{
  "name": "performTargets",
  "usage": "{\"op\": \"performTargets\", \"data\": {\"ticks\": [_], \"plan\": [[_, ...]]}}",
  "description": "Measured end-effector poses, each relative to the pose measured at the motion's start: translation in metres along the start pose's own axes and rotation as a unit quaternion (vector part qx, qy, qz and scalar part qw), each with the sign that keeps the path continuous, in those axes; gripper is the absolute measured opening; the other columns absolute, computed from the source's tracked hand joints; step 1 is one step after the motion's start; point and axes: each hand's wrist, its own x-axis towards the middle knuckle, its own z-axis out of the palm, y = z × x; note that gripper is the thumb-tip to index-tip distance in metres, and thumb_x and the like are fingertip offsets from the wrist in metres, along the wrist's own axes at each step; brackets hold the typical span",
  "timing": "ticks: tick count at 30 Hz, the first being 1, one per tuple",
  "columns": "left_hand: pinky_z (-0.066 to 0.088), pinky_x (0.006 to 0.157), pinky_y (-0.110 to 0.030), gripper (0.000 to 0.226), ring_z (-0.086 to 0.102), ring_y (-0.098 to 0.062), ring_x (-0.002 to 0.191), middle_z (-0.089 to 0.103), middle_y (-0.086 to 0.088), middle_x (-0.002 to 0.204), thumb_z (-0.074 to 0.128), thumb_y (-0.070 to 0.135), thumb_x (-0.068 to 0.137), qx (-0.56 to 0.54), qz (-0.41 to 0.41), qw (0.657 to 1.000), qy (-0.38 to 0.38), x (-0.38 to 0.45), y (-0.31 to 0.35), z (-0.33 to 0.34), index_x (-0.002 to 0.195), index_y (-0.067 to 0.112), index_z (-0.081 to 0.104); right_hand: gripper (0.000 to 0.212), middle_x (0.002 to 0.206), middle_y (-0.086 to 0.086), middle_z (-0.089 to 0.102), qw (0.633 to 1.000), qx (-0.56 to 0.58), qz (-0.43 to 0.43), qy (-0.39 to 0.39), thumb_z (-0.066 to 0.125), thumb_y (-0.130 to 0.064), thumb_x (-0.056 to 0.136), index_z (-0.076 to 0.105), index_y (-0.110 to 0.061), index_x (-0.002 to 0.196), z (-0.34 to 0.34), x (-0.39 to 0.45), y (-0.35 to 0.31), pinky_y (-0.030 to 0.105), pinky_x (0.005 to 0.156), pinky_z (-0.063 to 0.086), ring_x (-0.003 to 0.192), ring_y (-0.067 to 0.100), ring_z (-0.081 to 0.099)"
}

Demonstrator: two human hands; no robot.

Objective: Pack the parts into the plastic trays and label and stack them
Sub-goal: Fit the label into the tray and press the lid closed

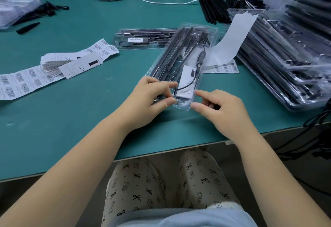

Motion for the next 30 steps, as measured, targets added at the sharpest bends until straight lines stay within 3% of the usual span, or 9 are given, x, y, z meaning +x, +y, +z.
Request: {"op": "performTargets", "data": {"ticks": [4, 6, 9, 12, 14, 16, 19, 25, 30], "plan": [[0.035, 0.088, -0.011, 0.011, 0.039, 0.005, 0.125, 0.049, 0.030, 0.111, 0.061, 0.021, 0.090, -0.042, -0.002, 0.999, 0.006, 0.000, -0.002, 0.000, 0.081, 0.025, 0.057, 0.032, 0.077, -0.009, 0.052, 0.994, -0.086, -0.051, -0.033, 0.059, -0.041, 0.089, 0.064, -0.032, 0.120, 0.003, -0.005, -0.003, 0.023, 0.081, 0.033, 0.074, 0.005, 0.046], [0.040, 0.091, -0.020, 0.012, 0.043, -0.006, 0.128, 0.043, 0.040, 0.101, 0.062, 0.020, 0.090, -0.043, 0.006, 0.999, 0.005, 0.000, -0.002, 0.001, 0.080, 0.025, 0.057, 0.053, 0.082, -0.010, 0.046, 0.983, -0.160, -0.055, -0.068, 0.035, -0.063, 0.091, 0.053, -0.034, 0.132, 0.007, -0.005, -0.008, 0.030, 0.088, 0.028, 0.085, 0.011, 0.044], [0.040, 0.089, -0.017, 0.012, 0.041, 0.001, 0.128, 0.050, 0.020, 0.101, 0.064, 0.019, 0.088, -0.022, 0.024, 0.999, 0.004, 0.001, -0.003, 0.002, 0.079, 0.023, 0.058, 0.087, 0.084, -0.011, 0.032, 0.953, -0.273, -0.062, -0.116, 0.002, -0.076, 0.073, 0.034, -0.036, 0.144, 0.010, -0.002, -0.012, 0.032, 0.089, 0.021, 0.088, 0.010, 0.031], [0.039, 0.089, -0.018, 0.009, 0.041, -0.005, 0.123, 0.054, 0.023, 0.108, 0.066, 0.023, 0.085, -0.003, 0.024, 1.000, 0.004, 0.002, -0.003, 0.001, 0.079, 0.022, 0.060, 0.074, 0.085, -0.012, 0.039, 0.959, -0.251, -0.064, -0.117, 0.027, -0.072, 0.079, 0.041, -0.033, 0.141, 0.009, -0.001, -0.010, 0.032, 0.090, 0.026, 0.089, 0.010, 0.038], [0.038, 0.088, -0.017, 0.008, 0.038, -0.011, 0.116, 0.054, 0.024, 0.117, 0.068, 0.026, 0.084, 0.016, 0.023, 1.000, -0.004, 0.002, -0.004, 0.000, 0.080, 0.023, 0.062, 0.050, 0.079, -0.014, 0.054, 0.989, -0.133, -0.046, -0.049, 0.063, -0.048, 0.080, 0.060, -0.028, 0.125, 0.007, -0.004, -0.006, 0.023, 0.085, 0.038, 0.079, 0.005, 0.048], [0.035, 0.091, -0.019, 0.009, 0.037, -0.014, 0.112, 0.055, 0.020, 0.121, 0.070, 0.027, 0.083, 0.046, 0.028, 0.998, -0.012, 0.003, -0.004, 0.001, 0.080, 0.021, 0.064, 0.039, 0.077, -0.018, 0.063, 1.000, -0.009, -0.003, 0.007, 0.078, -0.026, 0.073, 0.070, -0.025, 0.111, 0.003, -0.006, -0.001, 0.007, 0.074, 0.040, 0.072, 0.003, 0.055], [0.032, 0.093, -0.020, 0.011, 0.036, -0.015, 0.111, 0.053, 0.021, 0.122, 0.070, 0.029, 0.083, 0.065, 0.029, 0.997, -0.013, 0.003, -0.004, 0.001, 0.081, 0.019, 0.066, 0.032, 0.082, -0.017, 0.068, 0.996, 0.081, 0.017, 0.024, 0.081, -0.018, 0.071, 0.071, -0.030, 0.099, 0.000, -0.008, 0.003, 0.005, 0.071, 0.043, 0.071, 0.000, 0.060], [0.034, 0.092, -0.020, 0.007, 0.036, -0.013, 0.114, 0.056, 0.018, 0.124, 0.069, 0.028, 0.084, 0.044, 0.025, 0.999, -0.015, 0.001, -0.005, 0.000, 0.083, 0.023, 0.065, 0.025, 0.094, -0.014, 0.055, 0.997, 0.003, -0.080, -0.018, 0.069, -0.015, 0.084, 0.072, -0.028, 0.105, 0.002, -0.009, 0.001, 0.002, 0.080, 0.032, 0.091, -0.004, 0.050], [0.031, 0.093, -0.011, 0.011, 0.038, -0.008, 0.122, 0.053, 0.025, 0.115, 0.061, 0.024, 0.090, 0.002, 0.007, 1.000, 0.002, 0.001, -0.002, 0.001, 0.080, 0.028, 0.056, 0.025, 0.093, -0.011, 0.055, 0.997, 0.018, -0.065, 0.042, 0.070, -0.017, 0.081, 0.057, -0.026, 0.100, 0.004, -0.013, -0.002, 0.009, 0.074, 0.039, 0.081, 0.006, 0.053]]}}
